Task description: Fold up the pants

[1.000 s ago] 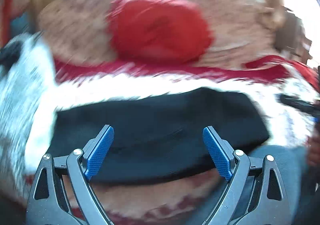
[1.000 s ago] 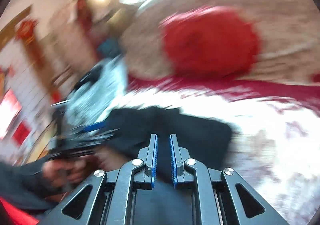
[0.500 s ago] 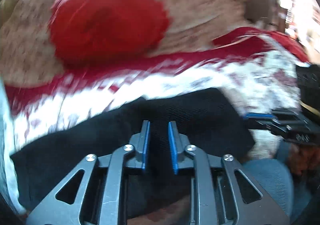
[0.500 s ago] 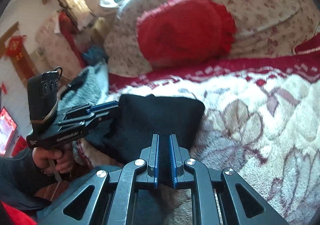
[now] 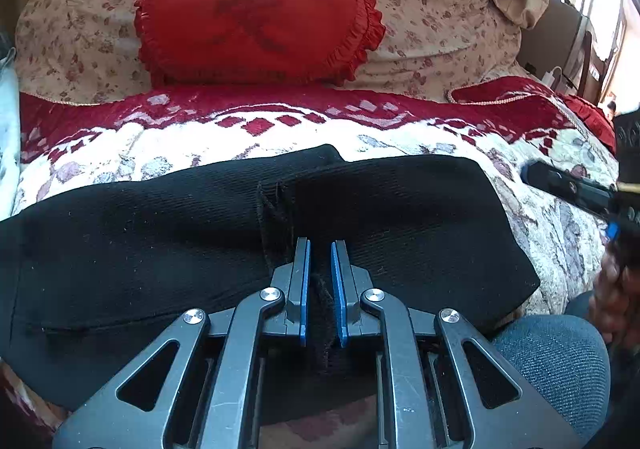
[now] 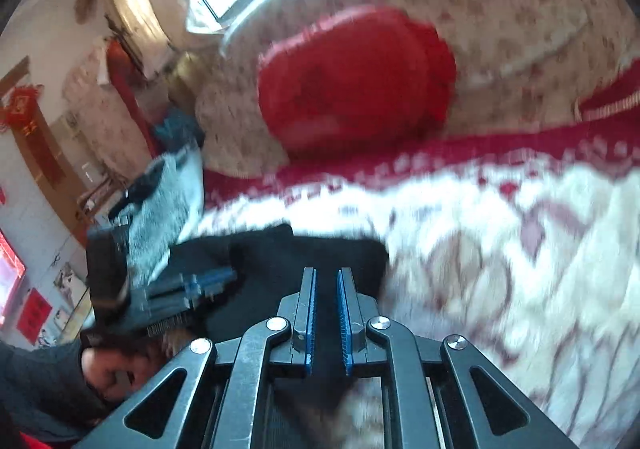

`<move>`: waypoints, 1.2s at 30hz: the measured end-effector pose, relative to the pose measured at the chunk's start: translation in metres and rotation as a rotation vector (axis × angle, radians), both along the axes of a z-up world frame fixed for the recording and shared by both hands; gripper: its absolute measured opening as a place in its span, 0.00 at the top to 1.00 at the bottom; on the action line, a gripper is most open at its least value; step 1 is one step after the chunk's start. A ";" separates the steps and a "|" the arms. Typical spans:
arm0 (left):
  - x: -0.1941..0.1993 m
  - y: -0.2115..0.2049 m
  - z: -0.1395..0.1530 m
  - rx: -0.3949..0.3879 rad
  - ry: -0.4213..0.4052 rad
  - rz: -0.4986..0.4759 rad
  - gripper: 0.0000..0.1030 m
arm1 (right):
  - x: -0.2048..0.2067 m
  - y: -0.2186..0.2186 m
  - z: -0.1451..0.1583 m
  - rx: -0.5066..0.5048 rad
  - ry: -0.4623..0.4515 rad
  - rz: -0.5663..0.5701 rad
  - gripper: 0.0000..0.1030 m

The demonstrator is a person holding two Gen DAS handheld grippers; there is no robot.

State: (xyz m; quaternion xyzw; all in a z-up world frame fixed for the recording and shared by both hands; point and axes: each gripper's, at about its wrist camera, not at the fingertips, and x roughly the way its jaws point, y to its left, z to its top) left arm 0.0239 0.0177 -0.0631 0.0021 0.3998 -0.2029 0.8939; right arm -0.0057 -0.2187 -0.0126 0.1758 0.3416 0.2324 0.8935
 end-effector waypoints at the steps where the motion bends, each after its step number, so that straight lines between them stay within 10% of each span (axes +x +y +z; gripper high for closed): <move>1: 0.000 0.001 0.000 -0.005 -0.001 0.004 0.89 | 0.006 0.004 0.001 -0.005 -0.004 0.011 0.91; 5: 0.000 0.002 0.015 -0.014 0.000 -0.004 0.89 | 0.044 0.026 -0.034 -0.184 0.155 0.010 0.92; 12: 0.008 -0.010 0.048 -0.068 -0.043 -0.079 0.89 | 0.036 0.028 -0.025 -0.209 0.047 0.011 0.92; 17: 0.038 -0.011 0.009 0.005 0.078 -0.019 0.87 | 0.015 0.017 -0.004 0.011 -0.056 0.097 0.91; 20: 0.034 -0.020 0.015 0.068 0.059 -0.026 0.87 | 0.023 0.033 -0.031 -0.121 0.097 0.128 0.90; 30: -0.016 -0.012 0.016 0.009 0.110 -0.133 0.76 | -0.010 0.024 -0.006 0.105 0.057 0.237 0.83; 36: -0.009 -0.012 0.006 -0.011 0.147 -0.116 0.76 | 0.013 0.022 -0.042 0.178 0.251 0.200 0.81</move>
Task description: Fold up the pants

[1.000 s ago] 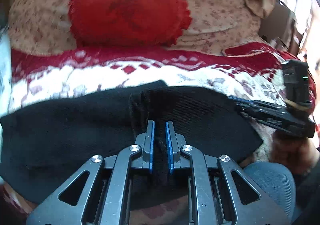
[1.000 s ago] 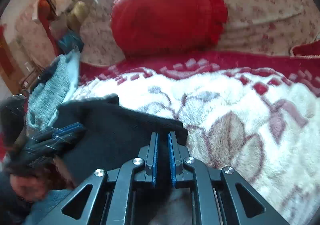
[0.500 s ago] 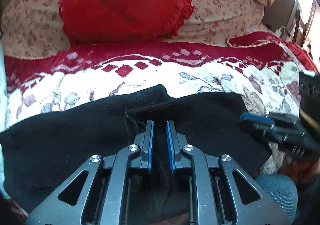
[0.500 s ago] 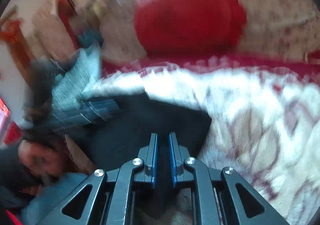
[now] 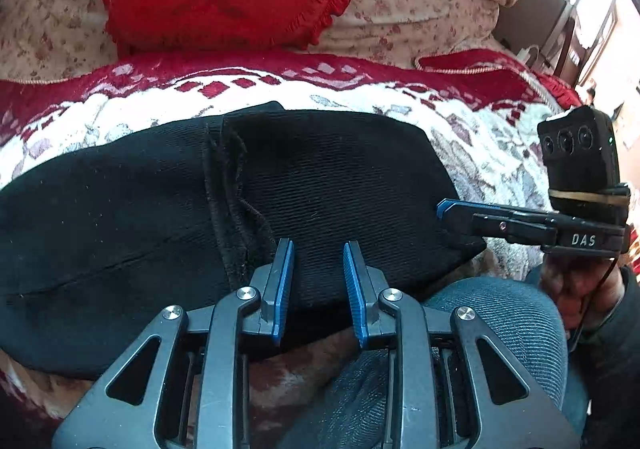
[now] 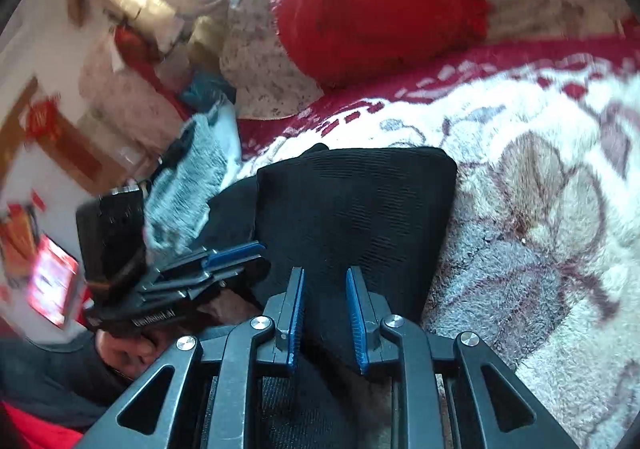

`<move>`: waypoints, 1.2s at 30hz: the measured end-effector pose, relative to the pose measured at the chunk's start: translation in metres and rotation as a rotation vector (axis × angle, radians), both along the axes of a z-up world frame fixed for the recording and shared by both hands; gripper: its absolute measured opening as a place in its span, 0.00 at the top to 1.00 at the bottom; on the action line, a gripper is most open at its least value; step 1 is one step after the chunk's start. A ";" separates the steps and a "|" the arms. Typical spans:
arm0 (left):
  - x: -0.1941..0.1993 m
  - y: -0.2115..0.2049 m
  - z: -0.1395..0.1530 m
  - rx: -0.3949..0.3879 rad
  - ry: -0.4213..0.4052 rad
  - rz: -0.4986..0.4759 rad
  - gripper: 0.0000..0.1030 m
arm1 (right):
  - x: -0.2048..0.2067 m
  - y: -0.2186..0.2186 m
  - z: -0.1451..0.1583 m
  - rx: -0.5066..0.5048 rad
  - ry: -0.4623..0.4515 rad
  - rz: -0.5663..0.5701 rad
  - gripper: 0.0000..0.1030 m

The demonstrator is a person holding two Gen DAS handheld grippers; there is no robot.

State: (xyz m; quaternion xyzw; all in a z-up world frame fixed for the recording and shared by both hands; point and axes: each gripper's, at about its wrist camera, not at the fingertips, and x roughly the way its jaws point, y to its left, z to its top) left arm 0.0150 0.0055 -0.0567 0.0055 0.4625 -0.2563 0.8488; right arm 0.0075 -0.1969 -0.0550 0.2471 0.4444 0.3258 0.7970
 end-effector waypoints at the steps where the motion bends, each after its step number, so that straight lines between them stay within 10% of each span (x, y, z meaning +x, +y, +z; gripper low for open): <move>1: 0.000 -0.002 0.000 0.015 -0.004 -0.004 0.76 | -0.001 -0.001 -0.001 0.003 0.000 0.000 0.81; 9: -0.005 -0.013 0.000 0.101 -0.018 0.011 0.75 | -0.002 0.007 0.031 0.063 -0.117 0.058 0.80; 12: -0.003 -0.012 0.000 0.101 -0.007 0.016 0.75 | 0.021 0.029 0.008 -0.069 0.032 0.132 0.83; 16: -0.004 -0.010 -0.001 0.089 -0.006 0.022 0.76 | 0.033 0.014 -0.004 0.063 0.132 0.086 0.84; 36: 0.003 0.000 -0.001 0.026 0.042 -0.007 0.77 | 0.011 0.008 -0.010 0.047 0.007 0.021 0.89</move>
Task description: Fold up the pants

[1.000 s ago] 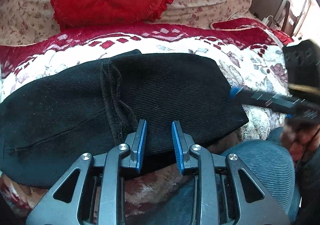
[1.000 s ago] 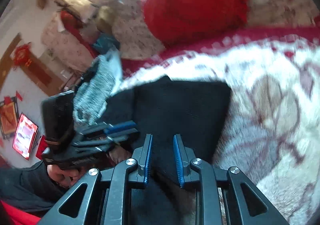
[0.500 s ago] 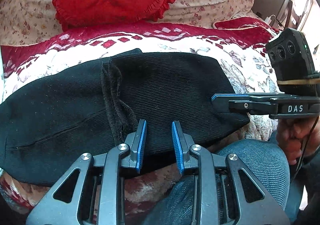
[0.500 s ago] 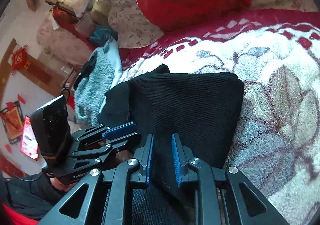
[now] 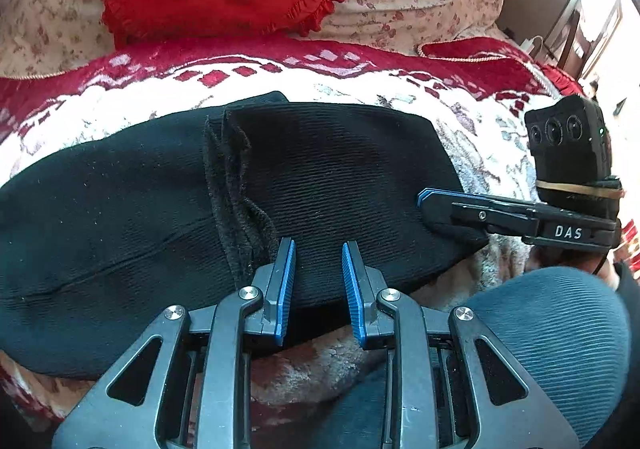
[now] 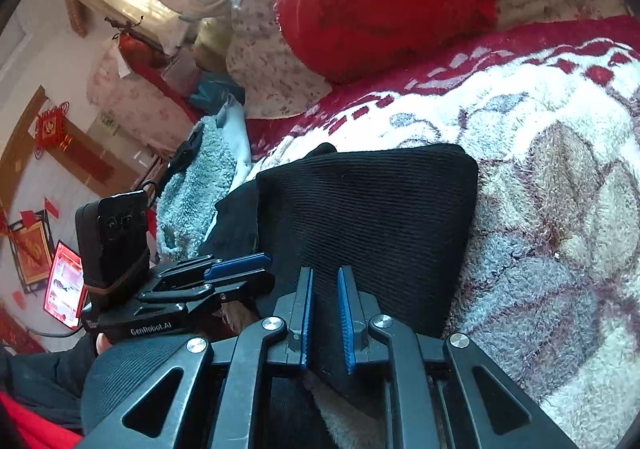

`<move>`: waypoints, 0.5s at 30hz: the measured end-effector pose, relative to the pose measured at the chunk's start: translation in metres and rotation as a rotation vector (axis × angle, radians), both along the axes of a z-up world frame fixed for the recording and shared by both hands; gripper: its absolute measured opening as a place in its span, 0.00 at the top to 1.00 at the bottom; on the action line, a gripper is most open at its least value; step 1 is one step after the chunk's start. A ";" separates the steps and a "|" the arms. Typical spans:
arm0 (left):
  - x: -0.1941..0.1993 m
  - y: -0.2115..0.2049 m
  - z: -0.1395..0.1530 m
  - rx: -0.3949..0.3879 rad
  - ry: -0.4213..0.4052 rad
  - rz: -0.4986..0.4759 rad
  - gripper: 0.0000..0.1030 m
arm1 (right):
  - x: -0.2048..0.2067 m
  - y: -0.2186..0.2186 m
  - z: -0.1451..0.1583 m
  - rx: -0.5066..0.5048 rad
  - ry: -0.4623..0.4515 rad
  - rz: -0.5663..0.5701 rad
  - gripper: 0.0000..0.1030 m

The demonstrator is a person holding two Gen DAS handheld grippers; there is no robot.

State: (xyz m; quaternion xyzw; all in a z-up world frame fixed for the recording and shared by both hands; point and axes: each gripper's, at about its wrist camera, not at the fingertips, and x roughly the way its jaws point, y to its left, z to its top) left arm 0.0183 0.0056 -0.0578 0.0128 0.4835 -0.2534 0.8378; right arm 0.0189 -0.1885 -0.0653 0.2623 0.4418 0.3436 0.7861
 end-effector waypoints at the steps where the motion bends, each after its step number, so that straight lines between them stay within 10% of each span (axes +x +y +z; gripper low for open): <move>1: -0.001 -0.001 0.000 0.006 -0.006 0.001 0.77 | 0.000 0.000 0.000 0.002 0.001 0.000 0.89; 11: -0.005 -0.003 -0.002 0.019 -0.032 0.012 0.77 | -0.001 -0.008 0.002 0.030 0.019 -0.006 0.91; 15: -0.004 -0.004 -0.002 0.023 -0.035 0.012 0.77 | -0.002 -0.005 0.027 0.007 -0.138 0.018 0.88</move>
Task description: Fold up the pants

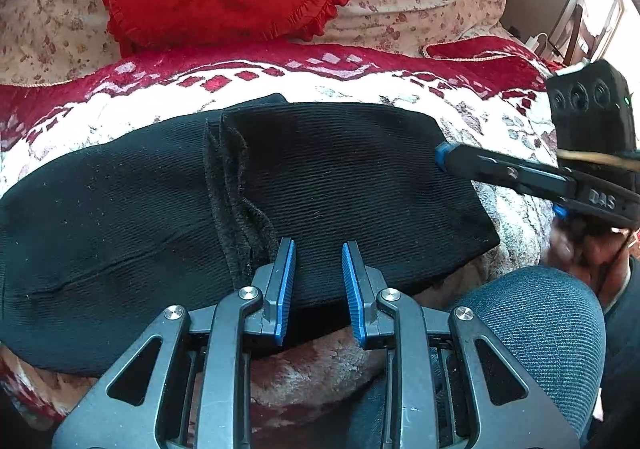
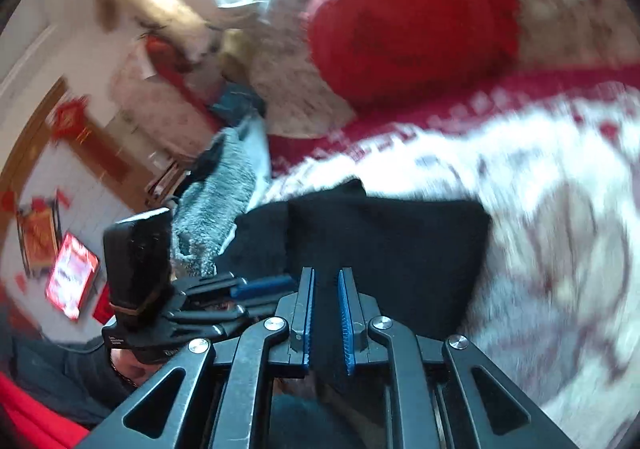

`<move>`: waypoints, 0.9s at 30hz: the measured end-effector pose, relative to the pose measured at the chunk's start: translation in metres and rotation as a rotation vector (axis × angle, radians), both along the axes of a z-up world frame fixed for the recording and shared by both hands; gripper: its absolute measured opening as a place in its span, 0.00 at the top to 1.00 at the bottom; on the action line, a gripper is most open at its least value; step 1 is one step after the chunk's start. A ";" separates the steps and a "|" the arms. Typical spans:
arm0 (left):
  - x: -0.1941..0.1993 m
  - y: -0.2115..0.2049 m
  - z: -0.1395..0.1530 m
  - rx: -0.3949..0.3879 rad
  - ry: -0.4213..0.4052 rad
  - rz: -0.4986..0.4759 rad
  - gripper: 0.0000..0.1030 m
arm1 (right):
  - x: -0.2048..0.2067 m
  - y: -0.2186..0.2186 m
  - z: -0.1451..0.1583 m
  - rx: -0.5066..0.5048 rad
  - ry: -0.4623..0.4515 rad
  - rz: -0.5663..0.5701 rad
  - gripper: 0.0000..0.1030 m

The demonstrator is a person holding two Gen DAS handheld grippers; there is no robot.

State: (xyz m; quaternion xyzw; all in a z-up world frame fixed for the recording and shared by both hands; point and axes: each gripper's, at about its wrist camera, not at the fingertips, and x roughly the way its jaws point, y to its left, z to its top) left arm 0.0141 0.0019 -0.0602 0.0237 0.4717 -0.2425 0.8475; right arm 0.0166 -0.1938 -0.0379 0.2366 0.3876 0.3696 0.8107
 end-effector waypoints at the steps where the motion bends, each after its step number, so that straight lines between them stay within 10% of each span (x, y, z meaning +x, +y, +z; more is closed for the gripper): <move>1: 0.000 0.000 0.000 0.003 -0.003 0.002 0.77 | 0.005 0.002 0.000 -0.023 -0.003 0.000 0.88; 7: 0.000 -0.001 0.001 0.008 -0.005 0.002 0.77 | 0.024 0.001 -0.028 -0.041 0.107 -0.014 1.00; 18: -0.007 0.032 0.018 -0.217 0.032 0.032 0.66 | -0.015 0.016 0.015 -0.380 -0.176 -0.175 0.96; 22: -0.035 0.100 0.026 -0.345 -0.008 0.185 0.40 | -0.013 0.005 0.015 -0.474 -0.183 -0.278 0.96; 27: -0.074 0.205 0.008 -0.537 0.015 0.441 0.37 | -0.007 -0.023 0.013 -0.530 -0.130 -0.457 0.96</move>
